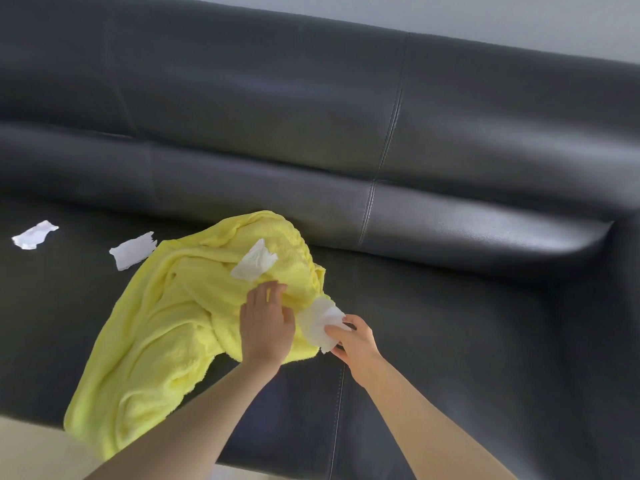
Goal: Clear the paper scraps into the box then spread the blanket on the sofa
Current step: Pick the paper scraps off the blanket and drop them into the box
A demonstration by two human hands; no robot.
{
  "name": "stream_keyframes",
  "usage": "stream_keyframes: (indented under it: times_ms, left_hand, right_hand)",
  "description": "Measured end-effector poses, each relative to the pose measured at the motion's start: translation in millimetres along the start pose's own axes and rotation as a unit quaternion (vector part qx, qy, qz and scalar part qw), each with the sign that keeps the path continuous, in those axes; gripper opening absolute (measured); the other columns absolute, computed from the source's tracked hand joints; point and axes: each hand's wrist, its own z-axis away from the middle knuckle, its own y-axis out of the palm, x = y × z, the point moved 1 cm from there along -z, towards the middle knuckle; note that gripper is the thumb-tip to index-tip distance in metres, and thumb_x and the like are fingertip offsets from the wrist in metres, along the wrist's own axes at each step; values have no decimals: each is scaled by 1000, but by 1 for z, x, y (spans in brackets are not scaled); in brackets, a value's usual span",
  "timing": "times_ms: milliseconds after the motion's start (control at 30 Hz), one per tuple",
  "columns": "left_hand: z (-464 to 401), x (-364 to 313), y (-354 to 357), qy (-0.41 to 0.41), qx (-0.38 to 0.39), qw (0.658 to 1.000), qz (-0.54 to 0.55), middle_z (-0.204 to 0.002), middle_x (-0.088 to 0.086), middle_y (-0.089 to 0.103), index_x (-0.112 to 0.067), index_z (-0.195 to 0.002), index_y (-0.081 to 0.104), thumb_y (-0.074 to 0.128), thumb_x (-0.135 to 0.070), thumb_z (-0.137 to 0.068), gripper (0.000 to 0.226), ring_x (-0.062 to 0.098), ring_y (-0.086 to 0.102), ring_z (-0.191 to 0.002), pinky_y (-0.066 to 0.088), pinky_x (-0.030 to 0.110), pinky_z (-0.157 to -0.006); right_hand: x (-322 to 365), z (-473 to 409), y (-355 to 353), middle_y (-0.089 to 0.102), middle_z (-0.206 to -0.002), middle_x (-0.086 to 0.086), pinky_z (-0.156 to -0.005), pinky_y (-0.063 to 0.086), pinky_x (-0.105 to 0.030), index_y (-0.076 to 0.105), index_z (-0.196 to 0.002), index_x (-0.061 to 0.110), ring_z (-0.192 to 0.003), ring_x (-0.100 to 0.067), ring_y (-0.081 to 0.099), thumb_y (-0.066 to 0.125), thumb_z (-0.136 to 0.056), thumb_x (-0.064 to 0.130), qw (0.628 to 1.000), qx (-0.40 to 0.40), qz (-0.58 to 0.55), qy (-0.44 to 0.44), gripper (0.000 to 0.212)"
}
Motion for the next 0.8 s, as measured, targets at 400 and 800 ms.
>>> stream_keyframes:
  times_ms: [400,800]
  left_hand:
    - [-23,17,-18,-1,-33,999,-10,-121,2,59,-14,-124,56,52,-6,-86,40,22,49,-117,35,37,-101]
    - [10,-31,7,-184,131,872,435,-91,-3,62,-21,-88,62,48,-44,-77,28,21,59,-91,48,35,-78]
  right_hand:
    - [8,4,-13,63,-110,-13,-85,56,-34,61,-110,5,-97,-26,64,61,-84,-2,1000,8,20,-3,27]
    - [11,15,-10,63,-109,-8,-102,43,-37,62,-97,9,-105,-23,58,59,-79,6,981,163,-101,22,18]
